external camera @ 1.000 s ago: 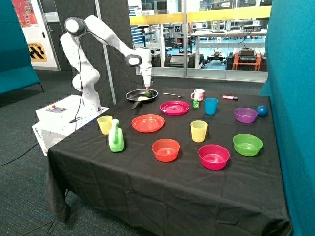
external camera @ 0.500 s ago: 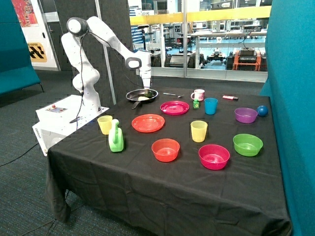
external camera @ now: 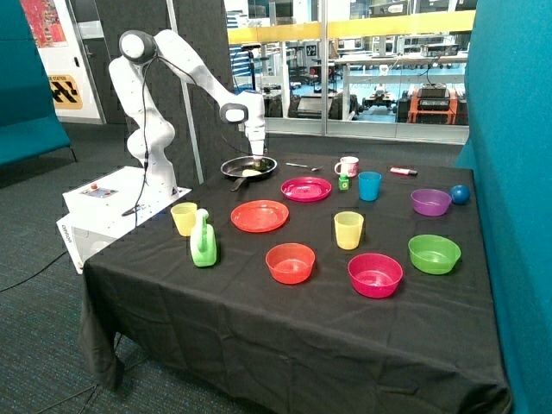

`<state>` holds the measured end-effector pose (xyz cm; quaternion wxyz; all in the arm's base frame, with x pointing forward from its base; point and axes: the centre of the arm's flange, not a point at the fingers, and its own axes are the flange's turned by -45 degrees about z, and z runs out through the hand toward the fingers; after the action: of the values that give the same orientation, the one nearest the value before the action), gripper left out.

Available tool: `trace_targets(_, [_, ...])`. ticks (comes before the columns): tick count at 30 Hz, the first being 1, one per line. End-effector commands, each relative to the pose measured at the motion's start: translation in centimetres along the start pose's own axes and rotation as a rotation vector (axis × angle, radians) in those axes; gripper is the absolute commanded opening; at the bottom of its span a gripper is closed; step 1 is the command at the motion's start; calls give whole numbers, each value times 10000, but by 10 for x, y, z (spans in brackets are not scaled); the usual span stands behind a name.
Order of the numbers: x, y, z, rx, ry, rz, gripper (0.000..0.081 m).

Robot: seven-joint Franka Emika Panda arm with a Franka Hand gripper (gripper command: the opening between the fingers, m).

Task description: Serve the vegetables in different plates

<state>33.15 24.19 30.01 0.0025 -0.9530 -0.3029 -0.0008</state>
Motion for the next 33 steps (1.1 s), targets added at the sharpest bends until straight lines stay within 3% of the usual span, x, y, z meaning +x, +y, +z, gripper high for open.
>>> trace_targets(1, [5,-1,5,-43,-30,-17,656])
trace_targets(9, [8,-4,10,-43,-30,-13,653])
trace_targets(11, [10,-5,10,-43,-30,-35,608])
trace_targets(18, [17,-5,10,-43,-30,-70,656])
trace_targets(33, [13,0,13,-43,-30,65,626])
